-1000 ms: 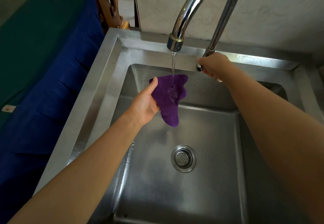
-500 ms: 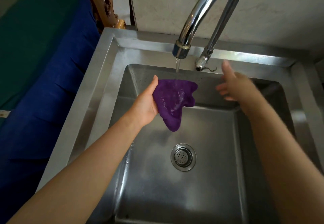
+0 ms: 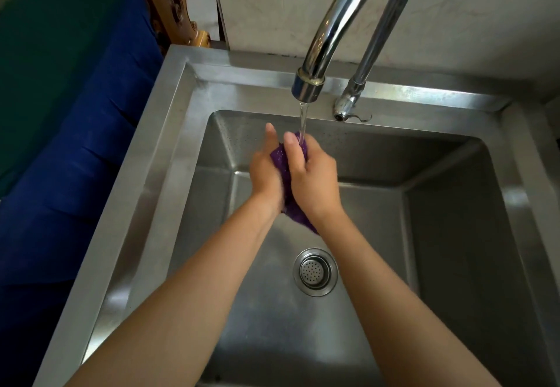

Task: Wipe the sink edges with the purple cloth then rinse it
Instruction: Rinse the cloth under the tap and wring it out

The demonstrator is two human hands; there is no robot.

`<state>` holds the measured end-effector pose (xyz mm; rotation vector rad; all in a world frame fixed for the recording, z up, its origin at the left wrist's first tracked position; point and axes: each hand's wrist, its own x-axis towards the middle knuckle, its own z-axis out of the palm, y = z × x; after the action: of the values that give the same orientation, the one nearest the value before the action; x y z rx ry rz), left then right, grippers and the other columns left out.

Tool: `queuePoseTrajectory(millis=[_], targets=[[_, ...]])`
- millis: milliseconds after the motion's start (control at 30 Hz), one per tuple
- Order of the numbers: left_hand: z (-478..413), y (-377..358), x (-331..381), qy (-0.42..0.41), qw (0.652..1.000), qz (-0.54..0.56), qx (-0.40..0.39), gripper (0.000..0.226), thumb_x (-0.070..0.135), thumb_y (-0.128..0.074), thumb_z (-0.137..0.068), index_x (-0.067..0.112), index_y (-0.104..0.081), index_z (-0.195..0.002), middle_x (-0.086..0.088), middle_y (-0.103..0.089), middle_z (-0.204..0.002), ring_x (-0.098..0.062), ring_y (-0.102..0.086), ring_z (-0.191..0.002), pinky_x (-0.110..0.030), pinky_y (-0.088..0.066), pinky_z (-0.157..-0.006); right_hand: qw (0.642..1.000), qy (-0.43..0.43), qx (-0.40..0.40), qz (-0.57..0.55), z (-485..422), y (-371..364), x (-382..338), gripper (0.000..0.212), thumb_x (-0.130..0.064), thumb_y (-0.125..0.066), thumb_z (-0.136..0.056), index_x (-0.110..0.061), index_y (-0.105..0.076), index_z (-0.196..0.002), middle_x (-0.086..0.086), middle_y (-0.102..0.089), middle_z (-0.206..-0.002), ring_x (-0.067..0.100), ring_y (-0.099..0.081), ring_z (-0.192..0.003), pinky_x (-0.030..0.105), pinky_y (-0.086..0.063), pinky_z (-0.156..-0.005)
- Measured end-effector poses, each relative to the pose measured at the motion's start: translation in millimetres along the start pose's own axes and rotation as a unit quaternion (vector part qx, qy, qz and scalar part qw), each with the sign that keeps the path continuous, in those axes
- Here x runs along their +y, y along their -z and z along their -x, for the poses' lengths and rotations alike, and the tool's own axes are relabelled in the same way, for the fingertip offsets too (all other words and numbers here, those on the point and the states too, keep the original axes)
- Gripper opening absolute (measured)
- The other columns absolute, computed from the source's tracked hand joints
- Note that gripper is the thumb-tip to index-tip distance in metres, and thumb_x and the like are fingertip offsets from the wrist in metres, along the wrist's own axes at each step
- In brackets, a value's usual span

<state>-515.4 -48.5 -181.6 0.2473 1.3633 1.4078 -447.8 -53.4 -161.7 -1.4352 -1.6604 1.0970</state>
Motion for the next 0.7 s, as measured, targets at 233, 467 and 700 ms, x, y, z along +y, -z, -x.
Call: queuePoseTrajectory(millis=[233, 467, 700], targets=[[10.6, -12.6, 3.6, -0.008, 0.996, -0.088, 0.014, 0.052, 0.049, -0.041, -0.094, 0.021, -0.06, -0.055, 0.006, -0.058, -0.05, -0.01, -0.058, -0.052, -0.024, -0.047, -0.058, 0.994, -0.077, 0.048, 0.066, -27.9, 5.2, 3.7, 0.04, -0.045, -0.033, -0.097, -0.01, -0.049, -0.088, 0.013, -0.063, -0.086, 0.034, -0.06, -0.086, 0.04, -0.046, -0.073], [3.9, -0.1, 9.2, -0.033, 0.997, -0.055, 0.041, 0.049, 0.05, -0.039, -0.094, 0.017, -0.049, -0.06, 0.001, -0.052, -0.053, -0.016, -0.054, -0.055, -0.032, -0.048, -0.062, 0.999, 0.023, 0.028, 0.04, 6.7, 3.2, -11.4, 0.034, -0.044, -0.043, -0.094, -0.013, -0.045, -0.082, 0.012, -0.063, -0.073, 0.036, -0.06, -0.074, 0.043, -0.049, -0.067], [13.4, -7.7, 9.1, 0.028, 0.996, -0.079, 0.005, 0.049, 0.039, -0.045, -0.094, 0.02, -0.054, -0.049, 0.004, -0.051, -0.045, -0.013, -0.051, -0.048, -0.026, -0.043, -0.056, 0.989, -0.033, 0.058, 0.128, -27.9, -0.4, -9.1, 0.045, -0.039, -0.031, -0.099, -0.005, -0.056, -0.084, 0.018, -0.066, -0.085, 0.039, -0.061, -0.083, 0.041, -0.047, -0.069]])
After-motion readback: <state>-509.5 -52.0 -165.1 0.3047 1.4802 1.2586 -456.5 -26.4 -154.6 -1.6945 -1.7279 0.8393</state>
